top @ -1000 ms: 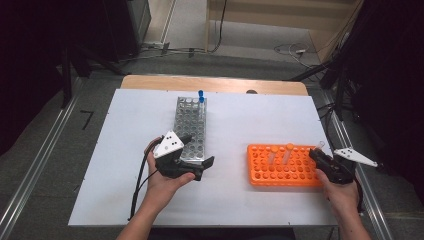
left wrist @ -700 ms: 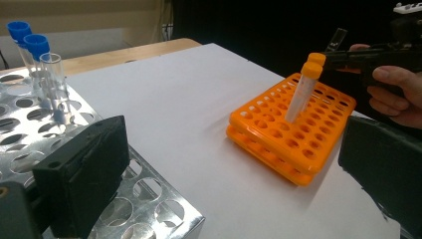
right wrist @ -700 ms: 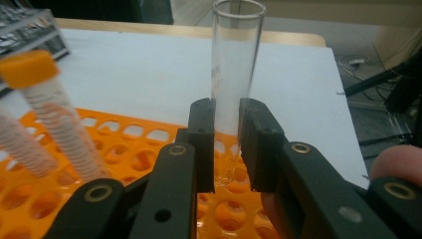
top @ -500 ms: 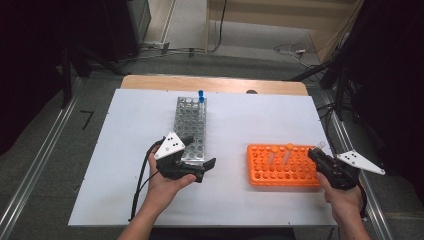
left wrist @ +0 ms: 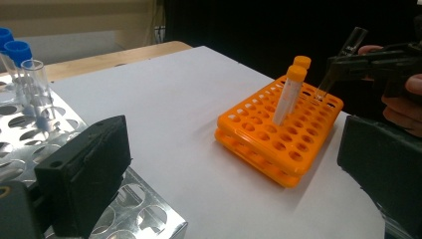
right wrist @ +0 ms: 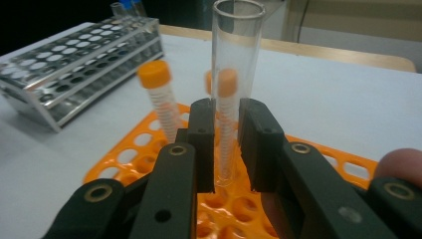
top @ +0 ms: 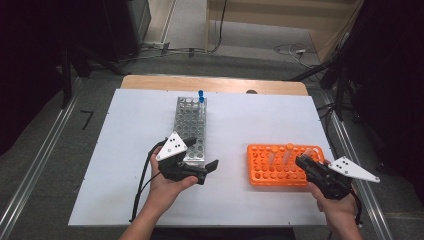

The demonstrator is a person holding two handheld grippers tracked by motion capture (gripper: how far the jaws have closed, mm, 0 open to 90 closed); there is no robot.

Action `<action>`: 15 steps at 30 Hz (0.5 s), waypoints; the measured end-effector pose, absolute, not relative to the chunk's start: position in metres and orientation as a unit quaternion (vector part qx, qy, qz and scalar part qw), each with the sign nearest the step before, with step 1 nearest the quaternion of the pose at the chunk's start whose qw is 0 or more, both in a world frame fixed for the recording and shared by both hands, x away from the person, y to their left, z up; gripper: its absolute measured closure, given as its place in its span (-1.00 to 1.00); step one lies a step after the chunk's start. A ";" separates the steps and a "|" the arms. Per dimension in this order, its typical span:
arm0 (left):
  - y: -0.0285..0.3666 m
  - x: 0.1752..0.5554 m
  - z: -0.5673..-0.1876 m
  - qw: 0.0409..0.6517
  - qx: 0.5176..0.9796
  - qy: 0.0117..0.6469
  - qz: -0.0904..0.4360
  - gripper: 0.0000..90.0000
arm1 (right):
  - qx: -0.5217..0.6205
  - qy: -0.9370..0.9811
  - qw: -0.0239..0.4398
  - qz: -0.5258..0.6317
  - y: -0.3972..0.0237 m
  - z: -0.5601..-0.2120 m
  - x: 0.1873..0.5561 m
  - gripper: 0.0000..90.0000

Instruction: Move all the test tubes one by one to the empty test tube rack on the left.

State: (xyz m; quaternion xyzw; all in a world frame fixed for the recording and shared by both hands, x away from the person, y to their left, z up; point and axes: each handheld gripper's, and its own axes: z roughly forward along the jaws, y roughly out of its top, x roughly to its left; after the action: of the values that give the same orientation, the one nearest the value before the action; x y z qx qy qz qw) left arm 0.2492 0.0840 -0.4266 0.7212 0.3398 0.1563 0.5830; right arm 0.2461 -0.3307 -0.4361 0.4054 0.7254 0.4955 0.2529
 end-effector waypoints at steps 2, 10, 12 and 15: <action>0.083 0.249 -0.426 0.585 0.721 0.338 0.154 -0.99 | 0.398 0.729 0.251 0.498 -0.324 -0.435 0.243 0.64; 0.076 0.246 -0.425 0.584 0.729 0.326 0.147 -0.99 | 0.371 0.746 0.229 0.504 -0.301 -0.435 0.236 0.64; 0.073 0.245 -0.425 0.584 0.731 0.323 0.145 -0.99 | 0.364 0.749 0.225 0.505 -0.295 -0.435 0.234 0.64; 0.069 0.244 -0.425 0.585 0.732 0.319 0.141 -0.99 | 0.354 0.755 0.218 0.507 -0.286 -0.437 0.233 0.64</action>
State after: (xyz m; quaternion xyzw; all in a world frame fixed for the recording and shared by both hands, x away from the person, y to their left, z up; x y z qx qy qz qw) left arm 0.2441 0.0690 -0.4247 0.7322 0.3191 0.1407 0.5851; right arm 0.2325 -0.2861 -0.4365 0.3540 0.7548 0.5074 0.2182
